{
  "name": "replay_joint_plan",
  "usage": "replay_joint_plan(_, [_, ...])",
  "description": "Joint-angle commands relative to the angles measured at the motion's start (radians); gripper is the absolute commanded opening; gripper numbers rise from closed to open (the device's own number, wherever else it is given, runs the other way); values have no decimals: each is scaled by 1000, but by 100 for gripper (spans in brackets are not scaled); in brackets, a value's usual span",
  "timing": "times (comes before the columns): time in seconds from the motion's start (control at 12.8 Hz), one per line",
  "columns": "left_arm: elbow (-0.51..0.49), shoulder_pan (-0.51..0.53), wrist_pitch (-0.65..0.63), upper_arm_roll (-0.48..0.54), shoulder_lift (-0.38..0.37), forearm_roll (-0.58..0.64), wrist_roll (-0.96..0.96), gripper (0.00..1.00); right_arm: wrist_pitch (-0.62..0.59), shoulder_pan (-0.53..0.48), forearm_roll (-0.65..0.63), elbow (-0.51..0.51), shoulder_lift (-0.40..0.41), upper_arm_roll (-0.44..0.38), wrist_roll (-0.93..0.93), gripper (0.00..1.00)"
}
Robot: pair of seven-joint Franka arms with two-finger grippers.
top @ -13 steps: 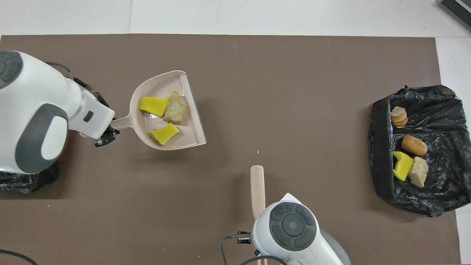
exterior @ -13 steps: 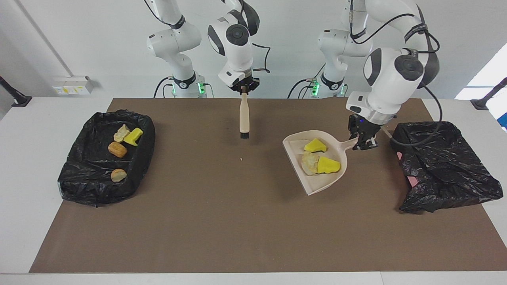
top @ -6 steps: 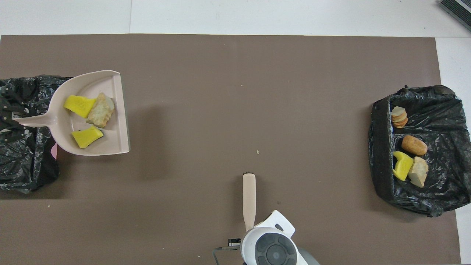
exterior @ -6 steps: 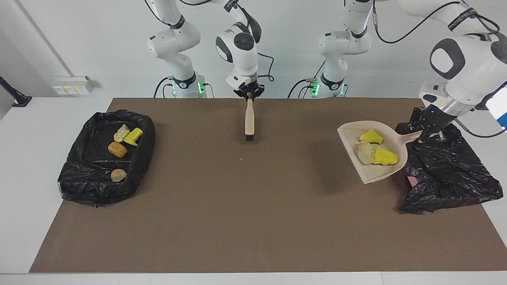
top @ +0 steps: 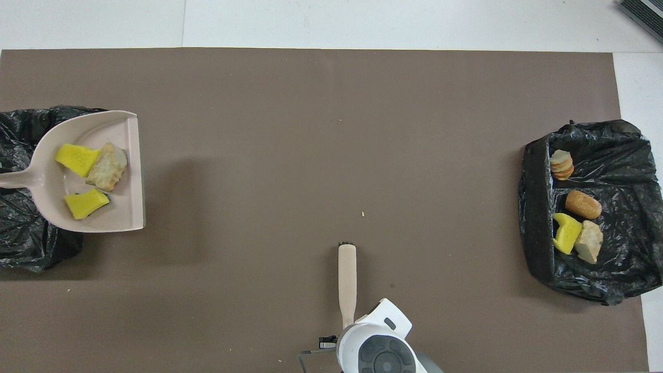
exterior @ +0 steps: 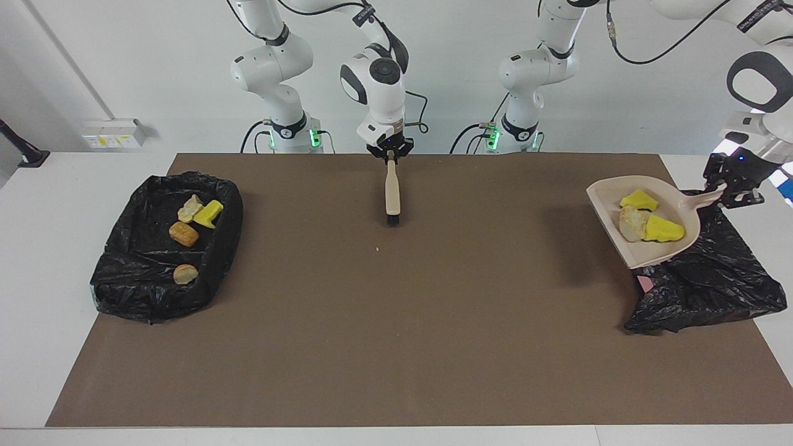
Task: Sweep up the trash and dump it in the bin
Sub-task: 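Tip the dustpan into the bag while the right gripper sets down the brush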
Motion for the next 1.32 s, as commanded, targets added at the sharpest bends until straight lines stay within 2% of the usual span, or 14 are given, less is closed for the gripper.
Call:
replay_joint_plan(0.0, [43, 52, 78, -14, 28, 103, 13, 0, 2, 1, -26, 0, 10, -1, 3, 0])
replay_joint_plan(0.08, [34, 63, 107, -14, 28, 169, 10, 0, -1, 1, -26, 12, 22, -1, 1, 19])
replay_joint_plan(0.16, [25, 63, 130, -14, 26, 224, 0, 0, -16, -5, -26, 35, 39, -1, 0, 32])
replay_joint_plan(0.23, [14, 63, 161, -14, 24, 260, -13, 0, -34, -10, -26, 53, 48, -1, -2, 94])
replay_joint_plan(0.31, [-5, 61, 202, -14, 18, 298, -51, 0, -51, -10, -26, 72, 50, -3, -6, 100])
replay_joint_plan(0.55, [-45, 38, 253, -14, 2, 459, -165, 0, -120, -72, -27, 159, 44, -6, -34, 100])
replay_joint_plan(0.78, [-98, -15, 264, -15, -32, 643, -266, 0, -131, -135, -27, 194, -21, -12, -84, 100])
replay_joint_plan(1.09, [-107, -39, 264, -17, -45, 904, -349, 0, -313, -291, -30, 328, -61, -15, -164, 100])
replay_joint_plan(1.25, [-107, -72, 246, -15, -51, 998, -378, 0, -366, -399, -64, 343, -108, -15, -222, 100])
